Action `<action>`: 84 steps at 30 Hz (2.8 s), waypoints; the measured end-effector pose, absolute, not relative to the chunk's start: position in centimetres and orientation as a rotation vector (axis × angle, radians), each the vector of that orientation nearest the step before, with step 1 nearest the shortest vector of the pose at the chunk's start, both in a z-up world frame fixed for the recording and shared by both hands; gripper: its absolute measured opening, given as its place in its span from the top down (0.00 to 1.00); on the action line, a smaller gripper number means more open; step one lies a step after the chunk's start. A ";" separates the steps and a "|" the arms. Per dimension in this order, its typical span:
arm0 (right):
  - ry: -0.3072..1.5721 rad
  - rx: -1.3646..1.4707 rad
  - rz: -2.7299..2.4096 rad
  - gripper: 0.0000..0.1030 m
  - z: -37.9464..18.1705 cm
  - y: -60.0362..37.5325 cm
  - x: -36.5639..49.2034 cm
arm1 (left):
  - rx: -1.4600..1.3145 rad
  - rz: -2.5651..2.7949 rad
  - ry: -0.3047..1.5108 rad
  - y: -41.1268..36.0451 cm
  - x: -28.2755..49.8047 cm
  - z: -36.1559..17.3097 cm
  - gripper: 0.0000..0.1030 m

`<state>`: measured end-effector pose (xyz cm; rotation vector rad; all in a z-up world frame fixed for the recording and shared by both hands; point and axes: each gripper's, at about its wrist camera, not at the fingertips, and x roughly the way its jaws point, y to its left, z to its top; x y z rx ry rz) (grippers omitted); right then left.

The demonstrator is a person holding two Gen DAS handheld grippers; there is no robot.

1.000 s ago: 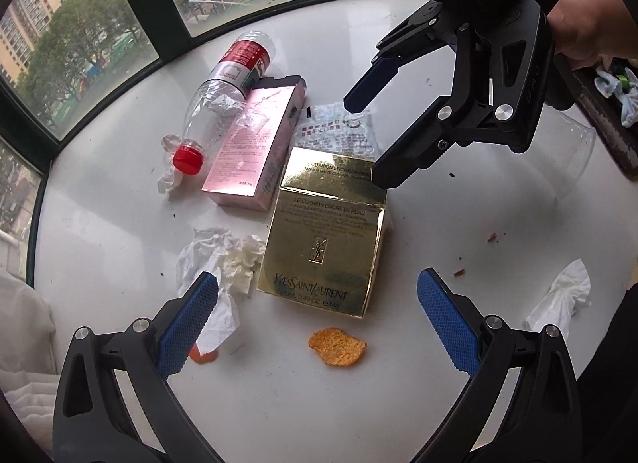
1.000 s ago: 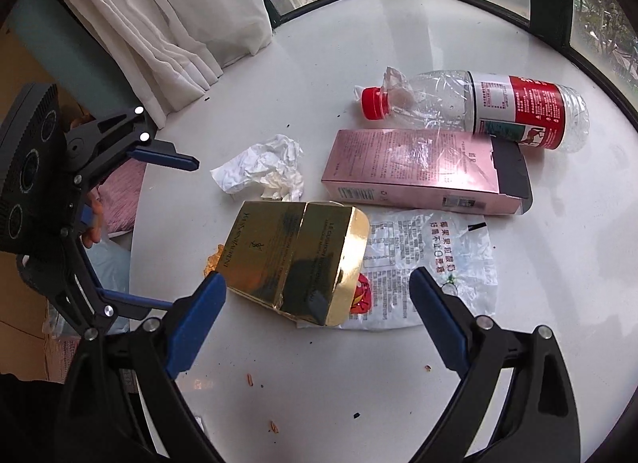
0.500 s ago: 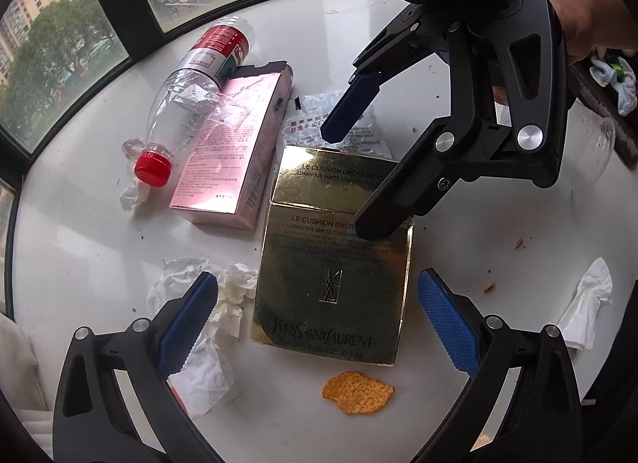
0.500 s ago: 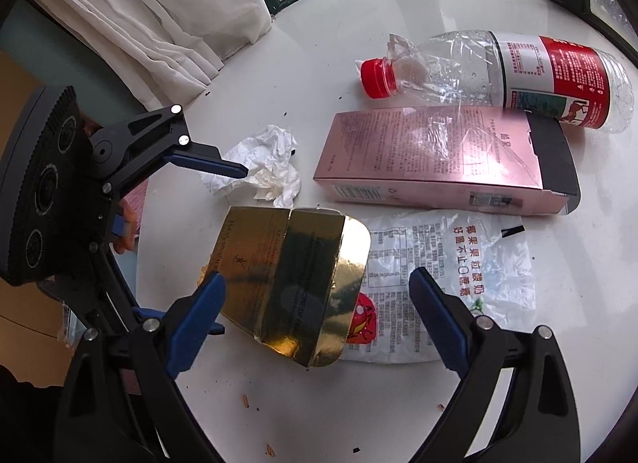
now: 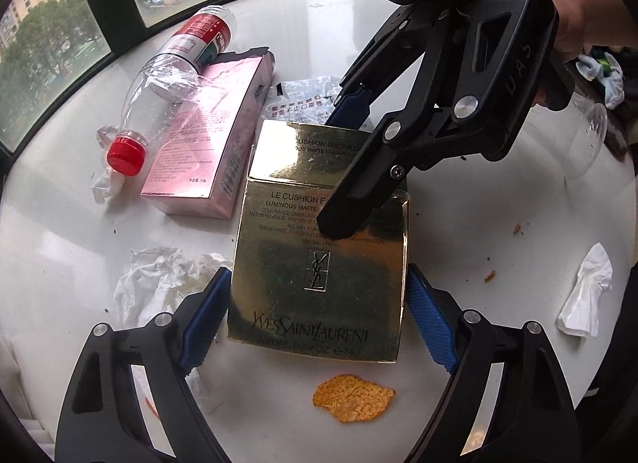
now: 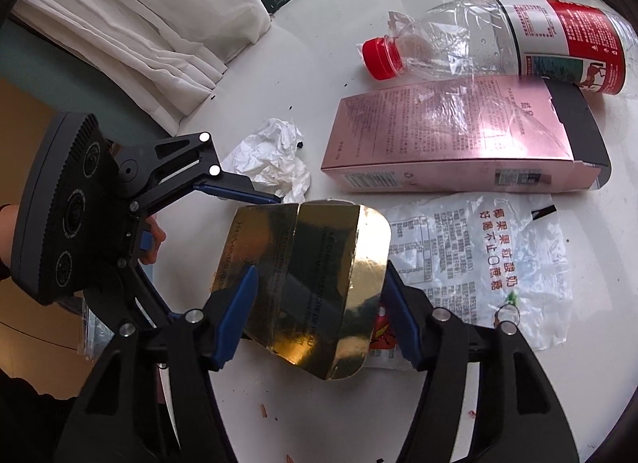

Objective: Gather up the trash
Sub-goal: 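Grasp the gold YSL cushion box with the right gripper, then carry the gold box with the right gripper and release it into the bin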

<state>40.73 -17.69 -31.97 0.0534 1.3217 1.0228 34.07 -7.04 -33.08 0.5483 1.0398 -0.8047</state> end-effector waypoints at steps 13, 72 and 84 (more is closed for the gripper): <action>1.257 0.076 1.062 0.66 -27.0 -17.1 39.8 | 0.541 -0.773 0.997 -6.4 33.2 -29.0 0.21; 1.274 -0.405 1.712 0.66 -20.0 16.4 4.7 | 0.232 -0.091 1.128 17.1 -8.1 -18.9 0.22; 1.296 -0.443 1.665 0.66 -21.6 17.8 4.0 | 0.203 -0.112 1.141 18.4 -8.1 -20.4 0.22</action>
